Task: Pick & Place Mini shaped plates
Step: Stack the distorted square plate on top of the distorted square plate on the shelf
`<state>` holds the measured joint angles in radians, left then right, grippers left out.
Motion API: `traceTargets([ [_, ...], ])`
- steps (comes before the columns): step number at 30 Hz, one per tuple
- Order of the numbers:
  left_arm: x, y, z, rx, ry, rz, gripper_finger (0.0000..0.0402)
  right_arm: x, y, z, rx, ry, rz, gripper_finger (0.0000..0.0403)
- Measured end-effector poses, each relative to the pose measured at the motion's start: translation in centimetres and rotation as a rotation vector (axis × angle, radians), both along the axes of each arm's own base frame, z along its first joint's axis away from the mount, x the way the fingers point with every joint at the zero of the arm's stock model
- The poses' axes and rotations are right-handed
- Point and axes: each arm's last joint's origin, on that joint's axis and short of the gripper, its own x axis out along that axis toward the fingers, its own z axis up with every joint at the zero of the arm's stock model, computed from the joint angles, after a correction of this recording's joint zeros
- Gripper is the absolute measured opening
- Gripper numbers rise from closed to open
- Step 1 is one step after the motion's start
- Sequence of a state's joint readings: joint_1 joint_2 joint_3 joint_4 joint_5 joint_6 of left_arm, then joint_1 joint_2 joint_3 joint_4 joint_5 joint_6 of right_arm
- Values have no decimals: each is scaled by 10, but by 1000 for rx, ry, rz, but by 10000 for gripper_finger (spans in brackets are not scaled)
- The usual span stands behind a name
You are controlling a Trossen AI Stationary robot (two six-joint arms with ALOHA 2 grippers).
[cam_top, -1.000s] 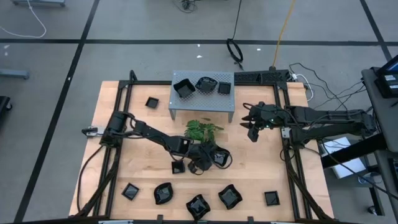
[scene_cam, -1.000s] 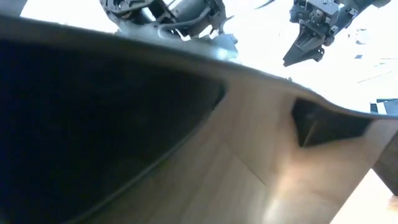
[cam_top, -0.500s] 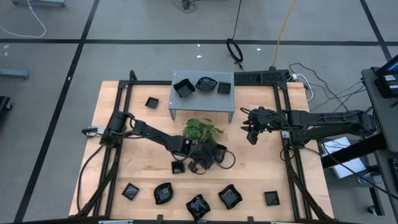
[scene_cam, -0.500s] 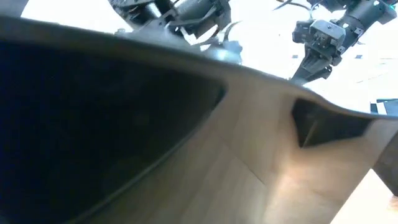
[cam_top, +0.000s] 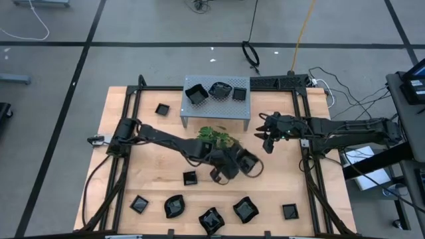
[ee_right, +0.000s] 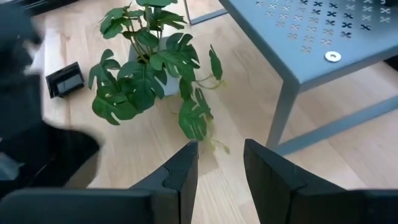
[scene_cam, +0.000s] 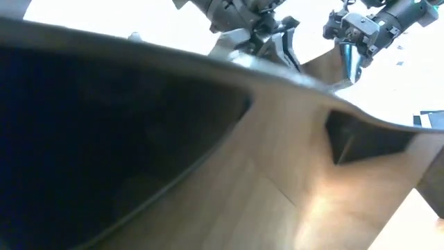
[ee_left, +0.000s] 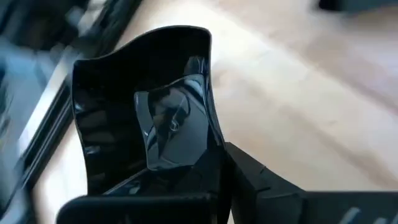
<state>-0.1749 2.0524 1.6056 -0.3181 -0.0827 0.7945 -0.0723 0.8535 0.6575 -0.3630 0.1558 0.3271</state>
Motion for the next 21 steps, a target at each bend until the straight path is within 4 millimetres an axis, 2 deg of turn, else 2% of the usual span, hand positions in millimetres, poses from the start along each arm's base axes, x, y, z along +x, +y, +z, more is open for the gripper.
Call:
traceTargets([
  [2,-3,8,15,-6,-3,75,6,-1,0,1,0,-7,0,116],
  [7,-20,39,79,-172,-158,268,13,-7,0,7,-38,-34,24,116],
  [10,-45,67,115,-194,-198,338,11,-10,1,11,-71,-58,41,116],
  [13,-75,105,141,-181,-188,408,4,-12,1,14,-87,-78,48,116],
  [17,-111,154,159,-183,-148,567,15,-12,1,17,-107,-102,58,116],
  [21,-132,196,153,-234,-79,760,17,-11,0,19,-136,-117,43,116],
])
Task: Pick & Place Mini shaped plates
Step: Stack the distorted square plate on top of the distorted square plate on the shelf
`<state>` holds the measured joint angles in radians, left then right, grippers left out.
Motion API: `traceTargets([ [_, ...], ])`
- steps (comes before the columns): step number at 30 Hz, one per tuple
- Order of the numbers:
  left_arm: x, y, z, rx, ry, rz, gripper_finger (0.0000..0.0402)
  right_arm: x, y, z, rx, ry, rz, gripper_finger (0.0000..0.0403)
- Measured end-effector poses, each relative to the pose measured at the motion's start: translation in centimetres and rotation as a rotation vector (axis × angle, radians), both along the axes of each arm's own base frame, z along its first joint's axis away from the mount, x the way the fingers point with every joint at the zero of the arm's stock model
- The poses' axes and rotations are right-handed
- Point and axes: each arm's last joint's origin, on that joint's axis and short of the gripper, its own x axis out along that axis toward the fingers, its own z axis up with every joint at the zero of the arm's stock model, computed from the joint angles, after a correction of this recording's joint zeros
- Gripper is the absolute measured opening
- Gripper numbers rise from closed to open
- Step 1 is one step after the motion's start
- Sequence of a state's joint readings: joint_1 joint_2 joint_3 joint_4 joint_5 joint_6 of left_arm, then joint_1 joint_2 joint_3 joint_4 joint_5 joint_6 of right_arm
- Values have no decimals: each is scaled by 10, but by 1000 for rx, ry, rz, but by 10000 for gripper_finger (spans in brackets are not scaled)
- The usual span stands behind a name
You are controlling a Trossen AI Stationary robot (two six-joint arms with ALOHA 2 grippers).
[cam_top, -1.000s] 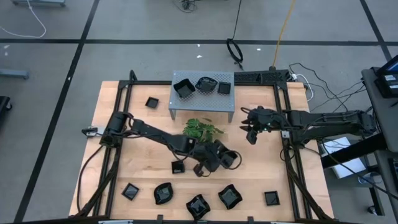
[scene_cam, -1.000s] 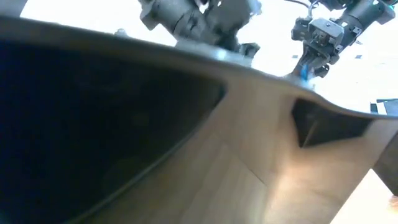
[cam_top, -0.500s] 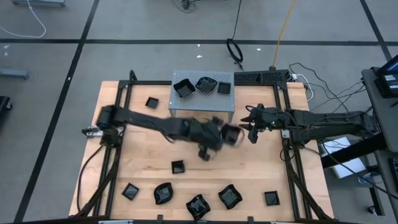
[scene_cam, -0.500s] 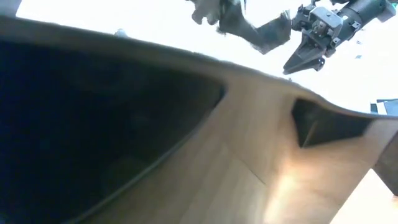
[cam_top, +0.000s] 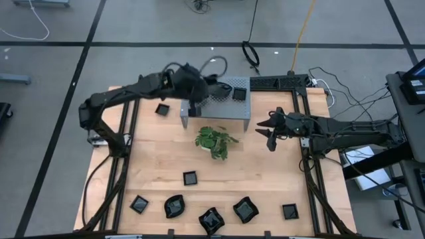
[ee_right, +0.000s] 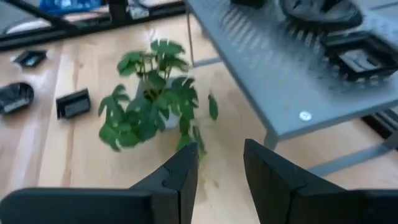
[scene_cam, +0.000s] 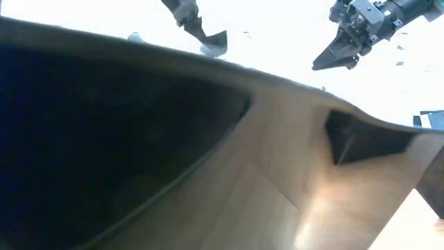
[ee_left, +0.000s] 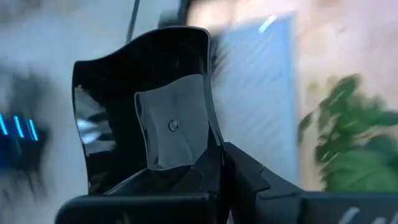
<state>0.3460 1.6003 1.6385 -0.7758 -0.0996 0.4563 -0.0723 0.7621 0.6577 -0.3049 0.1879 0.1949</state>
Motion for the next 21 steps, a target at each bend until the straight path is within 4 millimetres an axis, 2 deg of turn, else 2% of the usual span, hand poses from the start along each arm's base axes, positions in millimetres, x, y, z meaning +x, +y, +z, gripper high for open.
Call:
traceTargets([
  [3,-7,25,-11,-136,-4,215,6,0,-1,0,-19,4,-35,116],
  [6,-12,36,-22,-249,19,367,7,0,-2,0,-25,3,-50,116],
  [14,-11,27,-33,-299,109,450,5,-1,-8,1,-45,-2,-117,116],
  [21,-6,19,-35,-308,89,443,16,-3,-17,2,-64,-6,-191,116],
])
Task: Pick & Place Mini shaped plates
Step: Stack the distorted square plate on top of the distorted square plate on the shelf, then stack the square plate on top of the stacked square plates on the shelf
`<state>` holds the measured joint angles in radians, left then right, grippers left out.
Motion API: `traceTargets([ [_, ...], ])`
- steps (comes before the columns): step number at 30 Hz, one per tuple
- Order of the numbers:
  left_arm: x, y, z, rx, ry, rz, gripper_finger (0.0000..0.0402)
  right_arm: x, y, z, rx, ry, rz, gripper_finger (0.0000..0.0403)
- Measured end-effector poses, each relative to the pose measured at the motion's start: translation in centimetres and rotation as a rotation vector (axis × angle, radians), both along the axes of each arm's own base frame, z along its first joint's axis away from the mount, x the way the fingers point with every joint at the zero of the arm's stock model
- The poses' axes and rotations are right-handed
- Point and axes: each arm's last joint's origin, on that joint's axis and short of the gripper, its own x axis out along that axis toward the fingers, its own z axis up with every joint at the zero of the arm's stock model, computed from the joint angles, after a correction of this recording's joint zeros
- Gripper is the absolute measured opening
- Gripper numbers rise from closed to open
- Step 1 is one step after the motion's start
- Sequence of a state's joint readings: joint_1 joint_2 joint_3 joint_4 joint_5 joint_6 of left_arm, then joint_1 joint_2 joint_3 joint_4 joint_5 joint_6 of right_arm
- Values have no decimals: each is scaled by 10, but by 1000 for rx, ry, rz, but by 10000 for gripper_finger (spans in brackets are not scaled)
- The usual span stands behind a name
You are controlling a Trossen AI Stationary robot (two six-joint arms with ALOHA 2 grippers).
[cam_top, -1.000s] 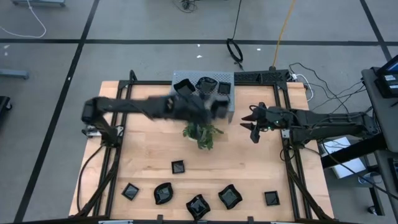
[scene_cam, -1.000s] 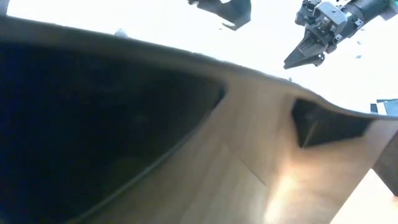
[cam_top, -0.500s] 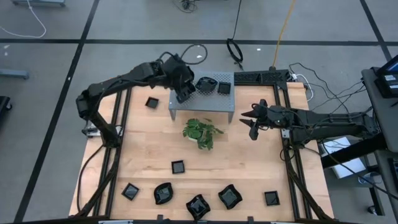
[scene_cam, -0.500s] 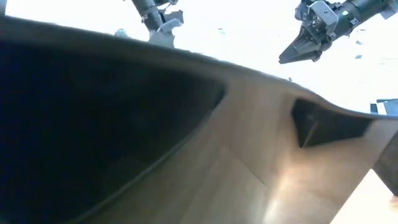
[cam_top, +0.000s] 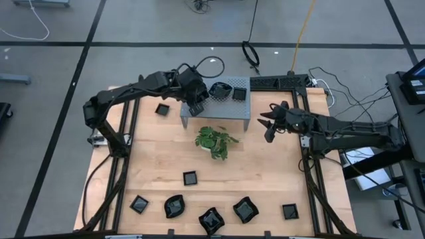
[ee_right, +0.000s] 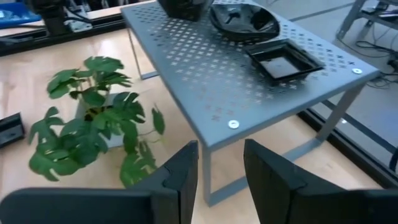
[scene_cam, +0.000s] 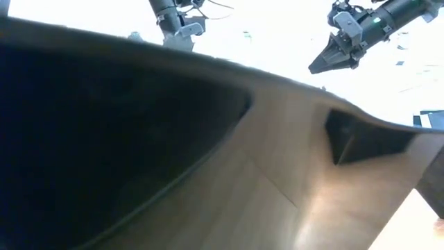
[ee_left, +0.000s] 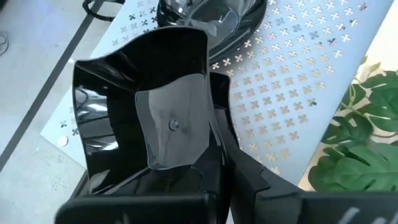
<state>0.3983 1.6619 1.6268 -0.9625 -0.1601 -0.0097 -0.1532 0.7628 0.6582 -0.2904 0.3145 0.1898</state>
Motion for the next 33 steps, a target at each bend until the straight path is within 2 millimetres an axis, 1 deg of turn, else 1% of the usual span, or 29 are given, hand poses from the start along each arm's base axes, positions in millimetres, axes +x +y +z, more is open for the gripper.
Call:
traceTargets([
  [4,0,-5,-15,14,59,4,5,-1,-5,0,-1,-2,-27,116],
  [8,1,-6,-23,35,75,10,18,-2,-8,0,-1,-2,-47,116],
  [11,3,-7,-23,69,89,-29,23,-2,-8,0,-1,-2,-50,116],
  [14,4,-9,-23,103,115,-95,19,-2,-8,0,0,-2,-50,116],
  [17,4,-11,-23,120,124,-98,16,-2,-8,0,0,-2,-49,116],
  [19,5,-13,-23,144,135,-89,22,-2,-8,0,0,-2,-50,116],
  [22,6,-17,-22,166,144,-87,51,-2,-8,0,0,-2,-49,116],
  [27,7,-24,-18,163,126,-93,125,-2,-8,0,0,-2,-49,116],
  [30,6,-28,-3,173,96,-98,163,-2,-8,0,0,-2,-49,116],
  [33,4,-33,20,195,34,-102,187,-2,-8,0,0,-1,-48,116],
])
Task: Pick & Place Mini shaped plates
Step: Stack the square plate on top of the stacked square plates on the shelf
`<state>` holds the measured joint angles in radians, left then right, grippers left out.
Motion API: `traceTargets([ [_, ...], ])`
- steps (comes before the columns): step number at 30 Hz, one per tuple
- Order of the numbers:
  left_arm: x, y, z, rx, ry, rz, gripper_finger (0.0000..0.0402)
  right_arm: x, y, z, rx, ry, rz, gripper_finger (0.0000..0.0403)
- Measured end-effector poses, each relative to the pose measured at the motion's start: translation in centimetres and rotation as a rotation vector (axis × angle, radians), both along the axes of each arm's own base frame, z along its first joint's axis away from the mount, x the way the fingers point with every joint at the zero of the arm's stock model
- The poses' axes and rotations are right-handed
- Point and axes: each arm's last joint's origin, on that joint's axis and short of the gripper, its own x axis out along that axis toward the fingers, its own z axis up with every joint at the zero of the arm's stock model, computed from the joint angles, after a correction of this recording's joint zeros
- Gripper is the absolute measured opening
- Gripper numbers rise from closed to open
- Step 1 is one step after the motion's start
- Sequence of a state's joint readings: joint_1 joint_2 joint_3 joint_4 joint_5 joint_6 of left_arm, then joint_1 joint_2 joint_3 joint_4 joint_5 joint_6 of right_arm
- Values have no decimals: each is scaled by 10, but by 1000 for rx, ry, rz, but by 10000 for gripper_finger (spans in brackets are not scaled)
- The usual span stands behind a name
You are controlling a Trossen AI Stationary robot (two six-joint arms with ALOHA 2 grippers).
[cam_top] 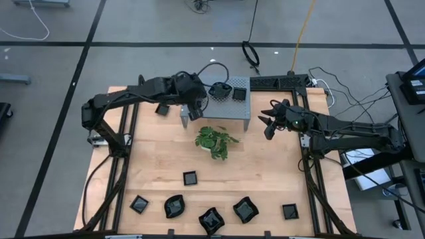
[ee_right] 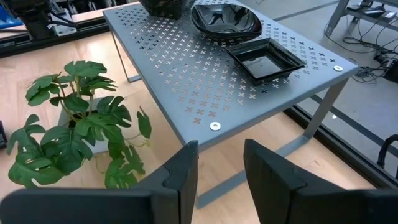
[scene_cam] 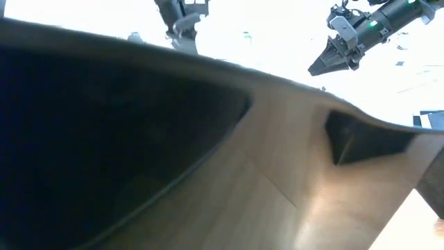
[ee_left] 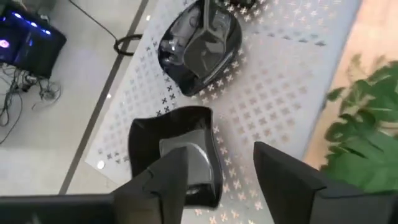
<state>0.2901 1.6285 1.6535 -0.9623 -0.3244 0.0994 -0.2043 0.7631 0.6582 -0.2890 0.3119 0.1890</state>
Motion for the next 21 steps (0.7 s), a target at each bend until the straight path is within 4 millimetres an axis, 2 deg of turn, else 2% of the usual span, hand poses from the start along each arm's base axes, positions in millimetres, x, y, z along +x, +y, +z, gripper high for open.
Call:
traceTargets([
  [3,-9,-2,16,17,26,11,197,0,0,0,4,-3,-2,116],
  [7,-33,0,22,-15,173,42,189,0,0,0,6,-4,-3,116],
  [15,-77,1,29,-189,314,123,136,0,0,0,6,-4,-3,116],
  [21,-97,13,28,-248,307,195,105,0,0,0,6,-4,-3,116],
])
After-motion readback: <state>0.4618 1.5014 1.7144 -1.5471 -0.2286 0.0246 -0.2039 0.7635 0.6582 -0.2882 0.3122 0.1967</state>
